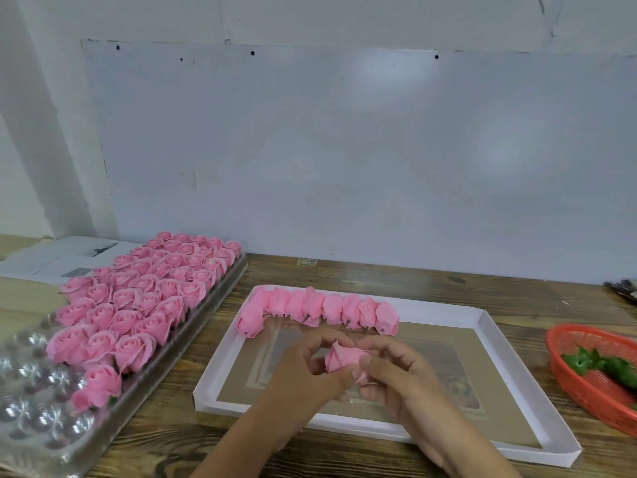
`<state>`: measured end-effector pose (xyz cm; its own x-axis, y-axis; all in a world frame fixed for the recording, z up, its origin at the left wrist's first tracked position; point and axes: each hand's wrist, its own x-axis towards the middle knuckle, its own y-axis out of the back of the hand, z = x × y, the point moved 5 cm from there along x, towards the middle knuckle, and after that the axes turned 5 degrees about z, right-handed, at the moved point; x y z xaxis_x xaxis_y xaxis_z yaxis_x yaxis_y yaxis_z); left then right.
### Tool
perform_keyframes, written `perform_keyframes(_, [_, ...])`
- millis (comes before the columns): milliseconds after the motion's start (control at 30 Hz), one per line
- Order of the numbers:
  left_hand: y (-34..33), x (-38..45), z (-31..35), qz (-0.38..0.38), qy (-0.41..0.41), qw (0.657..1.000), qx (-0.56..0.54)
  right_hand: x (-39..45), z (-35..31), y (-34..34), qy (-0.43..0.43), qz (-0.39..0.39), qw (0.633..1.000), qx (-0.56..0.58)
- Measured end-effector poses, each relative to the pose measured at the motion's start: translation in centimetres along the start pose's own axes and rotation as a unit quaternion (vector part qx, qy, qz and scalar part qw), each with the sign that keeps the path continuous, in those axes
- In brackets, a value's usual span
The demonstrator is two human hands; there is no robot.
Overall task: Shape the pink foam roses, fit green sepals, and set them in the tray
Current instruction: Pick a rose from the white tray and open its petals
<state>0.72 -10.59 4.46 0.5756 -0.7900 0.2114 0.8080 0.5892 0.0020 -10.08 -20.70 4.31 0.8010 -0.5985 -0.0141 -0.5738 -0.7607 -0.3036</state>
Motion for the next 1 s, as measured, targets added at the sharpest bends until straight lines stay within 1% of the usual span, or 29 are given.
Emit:
perform_keyframes(167, [0.1,-0.1,-0.3,-0.004,-0.004,0.999,0.048,0.0,0.1,0.2,-0.044,0.028,0.999,-0.007])
perform_keyframes(233, [0.0,-0.1,-0.4,-0.011,-0.001,0.999,0.046,-0.1,0.2,0.3,-0.064,0.029,0.997,-0.012])
perform_keyframes(300, [0.0,-0.2,-0.4,-0.013,0.006,0.999,0.037,-0.1,0.1,0.4,-0.064,0.024,0.997,-0.027])
perform_keyframes(400, [0.1,-0.1,-0.6,-0.011,0.028,0.999,0.019,-0.2,-0.4,0.4,-0.017,0.023,0.995,-0.097])
perform_keyframes(533, [0.5,-0.1,-1.0,0.0,0.067,0.998,-0.019,-0.5,-1.1,0.2,0.046,0.006,0.987,-0.153])
perform_keyframes(633, [0.4,-0.2,-0.8,-0.017,0.082,0.995,-0.052,-0.5,-1.2,0.2,0.083,0.003,0.977,-0.196])
perform_keyframes(733, [0.3,-0.3,-0.6,-0.03,0.069,0.995,-0.061,-0.7,-1.2,0.0,0.072,-0.002,0.986,-0.147])
perform_keyframes(833, [0.3,-0.3,-0.5,-0.037,0.057,0.996,-0.058,-0.6,-0.9,0.1,0.041,0.017,0.993,-0.106])
perform_keyframes(933, [0.3,-0.2,-0.6,-0.037,0.056,0.996,-0.053,-0.5,-0.7,0.2,0.03,0.021,0.994,-0.1])
perform_keyframes(1000, [0.4,-0.2,-0.7,-0.031,0.067,0.996,-0.059,-0.7,-0.9,0.1,0.044,0.014,0.991,-0.126])
